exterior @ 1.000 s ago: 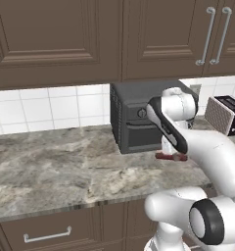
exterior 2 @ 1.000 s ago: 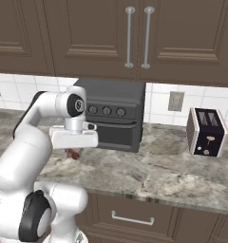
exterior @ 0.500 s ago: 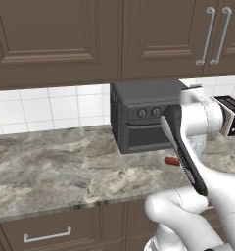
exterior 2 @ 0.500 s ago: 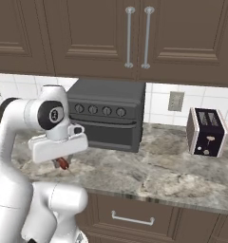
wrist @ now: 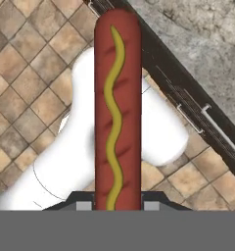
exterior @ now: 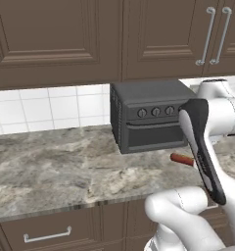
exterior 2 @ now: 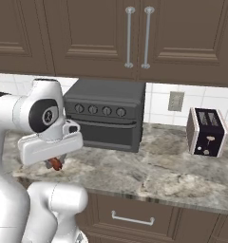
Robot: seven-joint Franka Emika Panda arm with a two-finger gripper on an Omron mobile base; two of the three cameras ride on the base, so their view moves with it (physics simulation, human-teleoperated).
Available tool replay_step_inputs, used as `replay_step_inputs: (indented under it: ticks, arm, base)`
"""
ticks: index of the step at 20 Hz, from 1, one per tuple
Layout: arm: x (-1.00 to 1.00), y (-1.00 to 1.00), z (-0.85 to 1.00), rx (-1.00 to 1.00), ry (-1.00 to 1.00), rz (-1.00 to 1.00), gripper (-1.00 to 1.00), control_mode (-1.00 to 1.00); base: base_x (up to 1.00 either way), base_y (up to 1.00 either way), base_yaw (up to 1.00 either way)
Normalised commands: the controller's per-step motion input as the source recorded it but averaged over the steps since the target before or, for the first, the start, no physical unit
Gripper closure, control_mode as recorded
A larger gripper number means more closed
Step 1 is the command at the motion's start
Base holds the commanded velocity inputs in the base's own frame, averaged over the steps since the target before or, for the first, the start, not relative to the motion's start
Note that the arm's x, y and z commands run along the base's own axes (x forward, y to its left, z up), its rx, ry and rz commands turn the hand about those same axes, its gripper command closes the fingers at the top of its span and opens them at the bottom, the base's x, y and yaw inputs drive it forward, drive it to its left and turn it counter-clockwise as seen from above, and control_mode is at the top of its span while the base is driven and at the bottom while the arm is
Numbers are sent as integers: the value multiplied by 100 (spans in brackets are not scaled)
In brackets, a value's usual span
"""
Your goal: Store the hot dog in the freezer for long-term storage. Close the freezer door after placing the cooked food.
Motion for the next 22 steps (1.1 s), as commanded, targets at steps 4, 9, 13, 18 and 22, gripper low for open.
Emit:
replay_step_inputs:
  ticks: [4, 9, 13, 18, 22]
  arm:
    - [-11, -3, 0, 19, 3, 1, 100, -100]
    - [-28, -7, 0, 4, 0, 0, 100, -100]
    - [-24, 4, 0, 0, 0, 0, 100, -100]
    - [-3, 8, 0, 0, 1, 3, 100, -100]
    - [0, 0, 0, 0, 0, 0, 100, -100]
  base:
    - [0, 0, 0]
    - [0, 0, 0]
    - [0, 0, 0]
    - [0, 0, 0]
    - [0, 0, 0]
